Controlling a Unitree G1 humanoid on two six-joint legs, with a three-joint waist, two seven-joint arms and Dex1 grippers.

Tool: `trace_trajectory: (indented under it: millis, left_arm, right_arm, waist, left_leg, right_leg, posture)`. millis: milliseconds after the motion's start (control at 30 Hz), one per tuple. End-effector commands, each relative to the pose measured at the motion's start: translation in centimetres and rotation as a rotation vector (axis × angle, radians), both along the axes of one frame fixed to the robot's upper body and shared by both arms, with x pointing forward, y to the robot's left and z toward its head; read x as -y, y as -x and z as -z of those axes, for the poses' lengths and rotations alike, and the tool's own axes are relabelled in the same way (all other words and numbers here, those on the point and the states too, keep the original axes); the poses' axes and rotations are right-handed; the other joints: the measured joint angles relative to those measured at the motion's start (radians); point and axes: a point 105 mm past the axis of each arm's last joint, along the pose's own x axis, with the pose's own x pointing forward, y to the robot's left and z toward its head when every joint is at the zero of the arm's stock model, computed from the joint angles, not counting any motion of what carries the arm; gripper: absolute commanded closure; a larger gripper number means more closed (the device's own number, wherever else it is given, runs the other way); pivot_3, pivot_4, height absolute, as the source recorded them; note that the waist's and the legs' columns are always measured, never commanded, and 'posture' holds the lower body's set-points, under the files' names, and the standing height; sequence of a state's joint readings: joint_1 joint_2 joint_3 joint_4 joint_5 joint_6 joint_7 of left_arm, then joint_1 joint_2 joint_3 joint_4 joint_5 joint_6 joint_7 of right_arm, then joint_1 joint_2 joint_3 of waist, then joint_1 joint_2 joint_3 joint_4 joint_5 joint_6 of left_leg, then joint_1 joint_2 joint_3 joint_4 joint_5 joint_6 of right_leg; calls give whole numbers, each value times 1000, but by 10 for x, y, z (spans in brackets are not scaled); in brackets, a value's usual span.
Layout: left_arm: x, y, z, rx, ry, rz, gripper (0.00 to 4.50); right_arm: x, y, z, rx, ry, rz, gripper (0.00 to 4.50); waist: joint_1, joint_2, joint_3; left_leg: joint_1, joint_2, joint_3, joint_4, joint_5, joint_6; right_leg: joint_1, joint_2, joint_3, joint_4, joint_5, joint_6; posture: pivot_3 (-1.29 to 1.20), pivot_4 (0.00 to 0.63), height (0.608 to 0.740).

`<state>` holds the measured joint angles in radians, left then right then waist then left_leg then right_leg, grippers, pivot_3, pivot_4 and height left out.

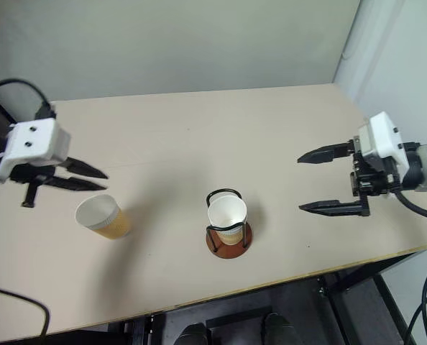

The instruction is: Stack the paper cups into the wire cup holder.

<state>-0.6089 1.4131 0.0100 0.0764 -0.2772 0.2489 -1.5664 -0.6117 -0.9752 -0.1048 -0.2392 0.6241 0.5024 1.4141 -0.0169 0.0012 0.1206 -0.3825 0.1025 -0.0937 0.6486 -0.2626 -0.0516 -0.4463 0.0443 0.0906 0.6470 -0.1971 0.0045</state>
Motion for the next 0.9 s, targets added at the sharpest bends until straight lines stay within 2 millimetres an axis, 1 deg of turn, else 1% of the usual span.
trace_trajectory:
  millis: [33,167,300,367,467,567,667,800,900]
  left_arm:
    - [-6,16,-12,16,-30,1,2119]
    - [-11,27,-2,-19,-33,-15,672]
    - [-14,33,13,-58,-50,-28,672]
    - [-16,32,27,-83,-61,-35,672]
    - [-18,24,42,-80,-83,-57,672]
    - [-16,17,50,-84,-102,-58,672]
    - [-20,4,59,-70,-144,-82,672]
    - [-13,-6,71,-87,-146,-59,672]
    - [-9,-7,73,-108,-133,-32,1261]
  right_arm:
    - [-5,-1,-8,55,0,-30,0]
    - [-7,-9,-4,54,8,-37,0]
    - [-8,-12,-2,57,16,-47,0]
    - [-9,-13,-2,57,20,-50,0]
    - [-10,-13,-2,60,23,-50,0]
    - [-10,-12,-3,62,30,-44,0]
    - [-9,-9,-4,61,37,-38,0]
    - [-7,-7,-3,58,56,-18,0]
    - [-7,-5,-5,57,57,-8,0]
  waist:
    - [2,0,0]
    - [11,-1,0]
    - [16,-1,0]
    - [16,-1,-1]
    - [17,-1,-1]
    - [17,-1,-1]
    - [18,-1,-1]
    - [18,-1,-1]
    - [18,-1,-1]
  left_leg:
    - [0,1,-1,0,0,0]
    - [-1,3,-2,0,-2,2]
    - [-1,3,-1,0,-2,3]
    - [0,3,-2,0,-2,3]
    - [0,3,-2,0,-2,3]
    - [0,3,-2,1,-2,3]
    - [0,3,-2,1,-2,3]
    - [0,3,-2,1,-2,3]
    - [0,3,-1,2,-2,3]
  right_leg:
    - [0,1,0,0,0,0]
    - [0,2,0,1,-1,-2]
    - [0,3,0,1,-1,-3]
    - [0,3,0,2,-1,-3]
    - [0,3,-1,2,-1,-5]
    - [0,2,-1,2,0,-6]
    - [0,3,-1,2,0,-6]
    - [-1,3,-2,2,0,-6]
    - [-1,3,-2,2,1,-6]
  posture:
    - [0,150,740]
    - [0,150,740]
    - [0,150,740]
    - [0,150,740]
    - [0,150,740]
    - [0,150,740]
    - [0,150,740]
    - [0,150,740]
    - [0,150,740]
